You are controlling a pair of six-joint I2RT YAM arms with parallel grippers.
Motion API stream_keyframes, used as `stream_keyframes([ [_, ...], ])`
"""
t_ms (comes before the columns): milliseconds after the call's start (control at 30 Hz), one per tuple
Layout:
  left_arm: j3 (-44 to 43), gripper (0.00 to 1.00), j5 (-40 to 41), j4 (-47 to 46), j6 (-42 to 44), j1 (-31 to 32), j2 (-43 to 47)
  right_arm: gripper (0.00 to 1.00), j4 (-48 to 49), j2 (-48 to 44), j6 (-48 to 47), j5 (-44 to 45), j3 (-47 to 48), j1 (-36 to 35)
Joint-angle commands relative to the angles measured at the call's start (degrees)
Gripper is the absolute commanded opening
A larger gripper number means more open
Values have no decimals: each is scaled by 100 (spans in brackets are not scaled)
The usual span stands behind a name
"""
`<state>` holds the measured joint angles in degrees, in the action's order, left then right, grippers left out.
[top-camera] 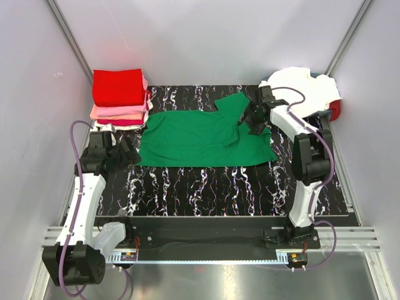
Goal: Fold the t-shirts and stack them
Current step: Fold the tshirt
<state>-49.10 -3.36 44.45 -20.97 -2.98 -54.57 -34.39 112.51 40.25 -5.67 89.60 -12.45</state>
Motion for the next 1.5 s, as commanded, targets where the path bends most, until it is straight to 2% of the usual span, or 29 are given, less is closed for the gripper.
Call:
stream_keyframes([
  [0, 23, 99, -122, -261, 41, 8, 139, 69, 161, 209, -70, -118, 109, -336],
  [333, 32, 99, -113, -270, 41, 8, 130, 70, 169, 1070, 202, -443, 1013, -715],
  [600, 23, 99, -69, -261, 41, -1, 104, 68, 1549, 1924, 1063, -2112, 1876, -698],
  [700, 15, 99, -51, -252, 41, 0, 113, 69, 1524, 1609, 749, -1842, 1903, -636],
  [800, -20, 99, 1, -182, 41, 0, 34, 69, 1278, 714, 441, -1262, 1116, -364],
  [900, -47, 99, 71, -129, -73, 8, -62, 70, 716, -472, 247, -507, 368, 47],
  [933, -56, 99, 89, -77, -100, 8, -89, 71, 427, -1041, 186, -340, -166, 136],
  [1067, 154, 99, -164, -129, -591, 8, -344, 70, -479, -2091, -297, 503, -1268, 427],
  [1133, 243, 99, -314, -243, -732, 8, -546, 70, -769, -2573, -307, 541, -1968, 584],
  [1200, 366, 99, -481, -392, -934, 8, -765, 69, -736, -2891, -281, 541, -2724, 717],
  [1300, 656, 99, -719, -778, -1198, 8, -1090, 66, -350, -3270, -342, 365, -3377, 1103],
  [1367, 848, 98, -833, -981, -1321, 0, -1397, 64, -270, -3192, -500, 208, -3441, 1366],
  [1467, 964, 97, -816, -1341, -1444, 0, -1697, 64, -279, -2884, -623, 224, -3283, 1394],
])
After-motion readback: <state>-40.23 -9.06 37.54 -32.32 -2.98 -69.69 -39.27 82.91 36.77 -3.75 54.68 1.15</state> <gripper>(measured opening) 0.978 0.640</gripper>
